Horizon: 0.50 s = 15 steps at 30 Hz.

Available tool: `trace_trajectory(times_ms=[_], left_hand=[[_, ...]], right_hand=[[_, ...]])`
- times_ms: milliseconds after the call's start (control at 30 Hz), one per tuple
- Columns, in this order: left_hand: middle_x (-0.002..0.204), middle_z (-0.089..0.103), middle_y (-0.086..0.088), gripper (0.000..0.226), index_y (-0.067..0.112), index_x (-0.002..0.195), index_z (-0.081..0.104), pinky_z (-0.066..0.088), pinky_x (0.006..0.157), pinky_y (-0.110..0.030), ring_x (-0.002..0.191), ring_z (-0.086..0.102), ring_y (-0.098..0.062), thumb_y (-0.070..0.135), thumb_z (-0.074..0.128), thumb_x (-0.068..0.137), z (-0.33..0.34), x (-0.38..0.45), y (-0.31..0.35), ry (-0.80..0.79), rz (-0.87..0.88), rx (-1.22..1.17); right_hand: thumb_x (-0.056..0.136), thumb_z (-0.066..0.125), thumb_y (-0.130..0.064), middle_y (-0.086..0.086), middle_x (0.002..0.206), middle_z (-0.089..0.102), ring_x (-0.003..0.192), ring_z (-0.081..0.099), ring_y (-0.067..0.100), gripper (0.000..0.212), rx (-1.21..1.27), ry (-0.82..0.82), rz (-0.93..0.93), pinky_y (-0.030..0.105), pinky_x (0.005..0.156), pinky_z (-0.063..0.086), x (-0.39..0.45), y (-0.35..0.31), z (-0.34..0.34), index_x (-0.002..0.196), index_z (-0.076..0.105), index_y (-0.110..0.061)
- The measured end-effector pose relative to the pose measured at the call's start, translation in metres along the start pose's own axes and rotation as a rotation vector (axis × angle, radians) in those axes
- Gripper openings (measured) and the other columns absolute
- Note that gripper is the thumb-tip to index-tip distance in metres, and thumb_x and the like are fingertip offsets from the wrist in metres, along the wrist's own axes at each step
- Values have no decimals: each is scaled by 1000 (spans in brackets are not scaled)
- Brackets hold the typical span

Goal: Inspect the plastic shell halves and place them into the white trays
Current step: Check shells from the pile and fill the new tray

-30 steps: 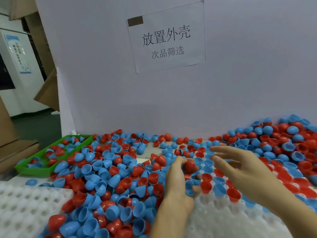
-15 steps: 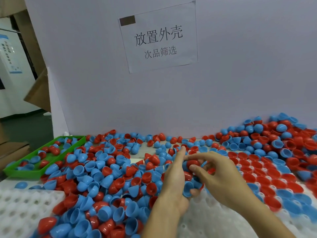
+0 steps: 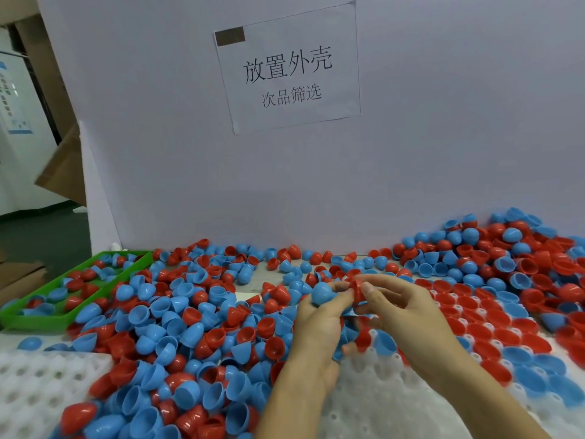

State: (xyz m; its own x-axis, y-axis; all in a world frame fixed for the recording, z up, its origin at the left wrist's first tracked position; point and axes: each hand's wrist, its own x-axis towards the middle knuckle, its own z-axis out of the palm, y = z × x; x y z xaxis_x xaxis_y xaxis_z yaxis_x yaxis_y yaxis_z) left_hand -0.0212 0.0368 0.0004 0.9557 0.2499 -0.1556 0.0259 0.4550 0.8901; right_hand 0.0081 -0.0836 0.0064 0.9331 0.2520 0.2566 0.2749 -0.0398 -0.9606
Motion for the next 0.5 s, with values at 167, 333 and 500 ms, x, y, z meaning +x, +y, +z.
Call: trace_trajectory(times_ms=[167,333,500], left_hand=[[104,72,-5,15,21,106,71,42,39,-21,92,68,-23,22,72,92,-3,6,-5,45,11,56],[81,66,-2,6,17,98,71,34,37,-18,49,57,-8,18,71,92,-4,7,-5,88,11,39],[78,66,0,8,16,99,70,35,38,-19,47,57,-7,20,71,92,-4,7,-5,119,-4,29]], right_hand=[[91,66,-22,-10,91,77,81,74,9,16,-35,-58,25,21,68,59,1,-4,-11,104,71,-30],[96,63,-23,-4,100,73,93,70,9,11,383,668,13,25,79,56,13,-5,-61,104,69,-27],[98,56,-40,-10,111,70,96,66,6,24,487,891,135,31,85,56,14,-16,-77,115,69,-27]])
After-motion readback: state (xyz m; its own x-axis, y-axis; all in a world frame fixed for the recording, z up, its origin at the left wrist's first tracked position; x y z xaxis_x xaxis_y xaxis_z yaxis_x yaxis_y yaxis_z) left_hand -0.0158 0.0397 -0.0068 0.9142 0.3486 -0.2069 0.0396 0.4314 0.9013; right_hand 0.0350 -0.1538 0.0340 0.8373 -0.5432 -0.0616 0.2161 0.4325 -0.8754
